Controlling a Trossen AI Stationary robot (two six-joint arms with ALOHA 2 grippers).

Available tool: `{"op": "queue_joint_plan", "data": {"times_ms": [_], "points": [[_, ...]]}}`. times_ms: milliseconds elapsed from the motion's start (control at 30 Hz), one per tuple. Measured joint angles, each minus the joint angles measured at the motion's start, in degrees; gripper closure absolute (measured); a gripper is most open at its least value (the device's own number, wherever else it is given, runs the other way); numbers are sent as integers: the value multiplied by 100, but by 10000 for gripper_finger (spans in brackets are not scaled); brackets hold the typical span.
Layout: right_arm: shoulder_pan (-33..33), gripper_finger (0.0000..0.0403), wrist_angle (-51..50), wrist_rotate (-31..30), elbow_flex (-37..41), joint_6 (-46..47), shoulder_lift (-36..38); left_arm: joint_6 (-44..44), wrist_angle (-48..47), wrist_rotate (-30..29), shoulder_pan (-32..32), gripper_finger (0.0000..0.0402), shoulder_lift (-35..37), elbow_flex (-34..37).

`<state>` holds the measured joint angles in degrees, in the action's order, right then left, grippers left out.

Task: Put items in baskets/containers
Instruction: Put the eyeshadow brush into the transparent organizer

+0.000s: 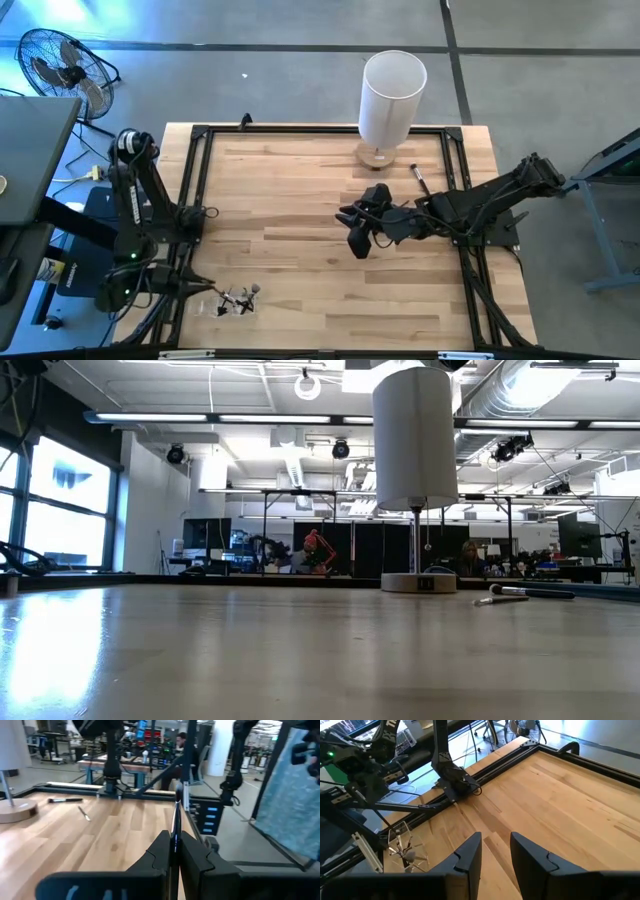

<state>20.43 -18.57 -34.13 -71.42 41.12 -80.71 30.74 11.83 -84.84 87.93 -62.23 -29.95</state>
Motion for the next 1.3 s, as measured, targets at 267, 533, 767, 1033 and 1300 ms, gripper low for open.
{"op": "queue_joint_plan", "data": {"times_ms": [267, 533, 767, 1033, 1300], "points": [[0, 306, 0, -50, 2, -20, 0, 596, -189, 409, 102, 389, -498, 0], [-2, 306, 0, -56, 2, -63, 0, 2143, -917, 814, 95, 372, -1002, 1], [-11, 306, 0, -61, 2, -63, -2, 2870, -1185, 1249, 95, 331, -1306, 2], [-17, 306, 0, -89, 2, -103, -1, 3305, -1337, 866, 71, 320, -1284, 2], [-17, 306, -2, -89, 2, -171, -2, 2872, -1325, 1449, -1133, 318, -746, 2]]}}
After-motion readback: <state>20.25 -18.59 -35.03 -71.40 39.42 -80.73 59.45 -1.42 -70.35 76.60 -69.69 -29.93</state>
